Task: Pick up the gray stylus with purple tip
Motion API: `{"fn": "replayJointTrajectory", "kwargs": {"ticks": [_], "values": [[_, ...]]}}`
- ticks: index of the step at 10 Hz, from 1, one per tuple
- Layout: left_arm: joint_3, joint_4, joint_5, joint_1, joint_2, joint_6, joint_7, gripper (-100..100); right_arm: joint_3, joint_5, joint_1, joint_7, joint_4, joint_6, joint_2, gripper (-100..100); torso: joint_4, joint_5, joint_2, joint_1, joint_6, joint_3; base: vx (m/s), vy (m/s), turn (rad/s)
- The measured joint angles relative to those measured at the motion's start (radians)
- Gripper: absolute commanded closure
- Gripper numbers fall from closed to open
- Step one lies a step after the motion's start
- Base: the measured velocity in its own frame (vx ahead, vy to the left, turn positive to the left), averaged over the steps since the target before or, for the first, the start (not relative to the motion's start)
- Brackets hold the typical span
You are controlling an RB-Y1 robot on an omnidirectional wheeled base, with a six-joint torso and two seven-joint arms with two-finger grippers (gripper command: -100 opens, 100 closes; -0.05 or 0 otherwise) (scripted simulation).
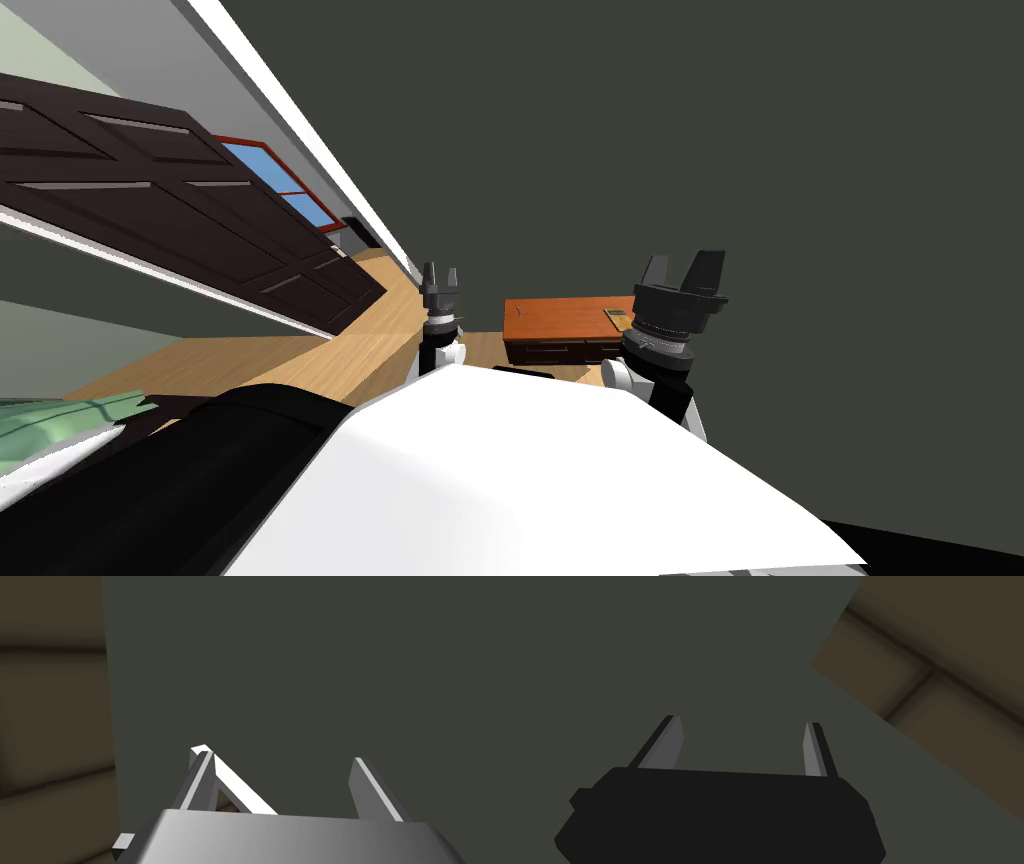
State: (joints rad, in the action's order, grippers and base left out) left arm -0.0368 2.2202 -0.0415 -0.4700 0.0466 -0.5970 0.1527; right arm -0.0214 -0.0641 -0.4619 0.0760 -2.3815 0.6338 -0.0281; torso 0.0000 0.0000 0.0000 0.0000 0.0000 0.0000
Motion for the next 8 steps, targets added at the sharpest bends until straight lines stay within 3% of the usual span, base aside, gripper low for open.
{"fn": "replayJointTrajectory", "kwargs": {"ticks": [2,5,8], "values": [[-0.004,0.002,-0.026,-0.020,0.039,0.037,0.015,-100,0.000,0.000,0.000,0.000,0.000,0.000,0.000,0,0.001,0.000,0.006,-0.001,0.000,0.003,-0.103,-0.008,-0.185],[-0.011,-0.056,-0.074,-0.035,0.096,0.095,0.047,-100,0.000,0.000,0.000,0.000,0.000,0.000,0.000,0,0.002,0.000,0.011,-0.002,0.000,0.006,-0.146,-0.029,-0.291],[-0.026,-0.104,-0.114,-0.071,0.144,0.161,0.077,-100,0.000,0.000,0.000,0.000,0.000,0.000,0.000,0,0.002,0.000,0.007,-0.001,0.000,0.004,-0.084,-0.042,-0.309]]}}
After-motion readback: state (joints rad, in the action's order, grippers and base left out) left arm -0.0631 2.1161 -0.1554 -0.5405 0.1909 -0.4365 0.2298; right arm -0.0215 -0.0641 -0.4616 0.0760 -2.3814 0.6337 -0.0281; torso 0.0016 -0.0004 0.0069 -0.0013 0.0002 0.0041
